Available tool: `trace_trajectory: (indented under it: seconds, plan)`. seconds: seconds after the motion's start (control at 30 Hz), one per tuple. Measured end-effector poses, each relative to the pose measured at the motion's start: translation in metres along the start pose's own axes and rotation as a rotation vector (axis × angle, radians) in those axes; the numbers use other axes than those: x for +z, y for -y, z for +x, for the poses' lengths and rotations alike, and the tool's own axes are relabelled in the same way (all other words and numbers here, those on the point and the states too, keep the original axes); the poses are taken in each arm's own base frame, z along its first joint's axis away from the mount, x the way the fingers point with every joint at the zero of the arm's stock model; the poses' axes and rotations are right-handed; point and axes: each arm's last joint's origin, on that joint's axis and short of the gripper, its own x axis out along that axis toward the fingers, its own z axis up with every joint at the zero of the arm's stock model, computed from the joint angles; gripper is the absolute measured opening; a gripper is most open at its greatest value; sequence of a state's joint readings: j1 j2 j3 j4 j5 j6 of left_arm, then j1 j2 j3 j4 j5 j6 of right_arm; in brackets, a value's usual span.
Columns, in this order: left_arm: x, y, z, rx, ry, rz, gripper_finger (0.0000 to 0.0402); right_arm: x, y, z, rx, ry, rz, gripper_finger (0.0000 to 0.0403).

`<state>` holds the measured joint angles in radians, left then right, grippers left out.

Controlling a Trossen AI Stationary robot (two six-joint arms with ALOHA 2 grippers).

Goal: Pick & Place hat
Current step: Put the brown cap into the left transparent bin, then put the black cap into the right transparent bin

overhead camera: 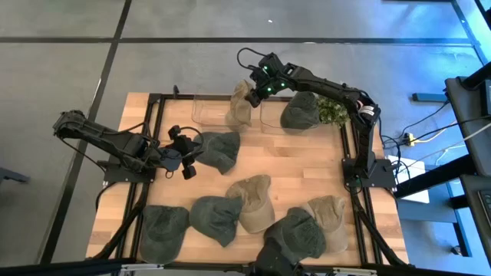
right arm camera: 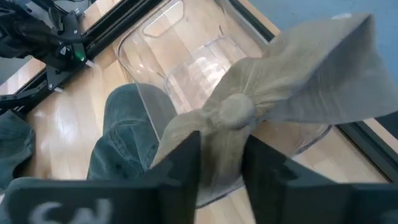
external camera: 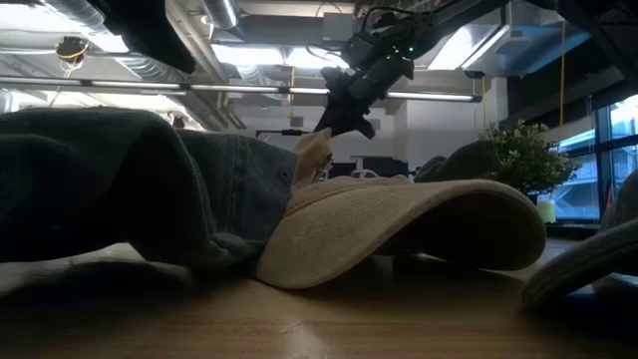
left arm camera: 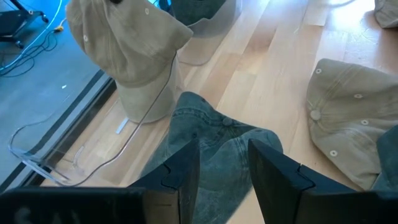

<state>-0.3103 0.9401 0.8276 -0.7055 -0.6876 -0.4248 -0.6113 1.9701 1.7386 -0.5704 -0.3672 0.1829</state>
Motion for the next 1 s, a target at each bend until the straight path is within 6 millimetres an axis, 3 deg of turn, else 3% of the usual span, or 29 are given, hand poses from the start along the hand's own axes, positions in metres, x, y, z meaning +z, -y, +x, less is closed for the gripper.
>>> trace_trajectory:
  seconds: [0.23,0.47,0.6,0.77,1.0]
  plan:
    - [0.0,0.0,0.0,0.0,0.0,0.0,0.013,0.005,0.0,-0.008,-0.05,-0.002,0.061,0.02]
    - [0.0,0.0,0.0,0.0,0.0,0.0,0.0129,0.033,-0.02,-0.049,-0.067,0.01,0.014,0.0224]
    - [0.0,0.0,0.0,0.001,-0.003,0.002,0.013,0.043,-0.043,-0.075,-0.078,-0.009,-0.044,0.0225]
    - [-0.007,0.003,0.007,0.017,-0.038,0.011,0.0131,0.035,-0.087,-0.099,-0.036,-0.125,-0.123,0.0225]
    - [-0.024,0.008,0.032,0.091,-0.131,-0.062,0.0128,0.012,-0.153,-0.099,0.046,-0.206,-0.269,0.0225]
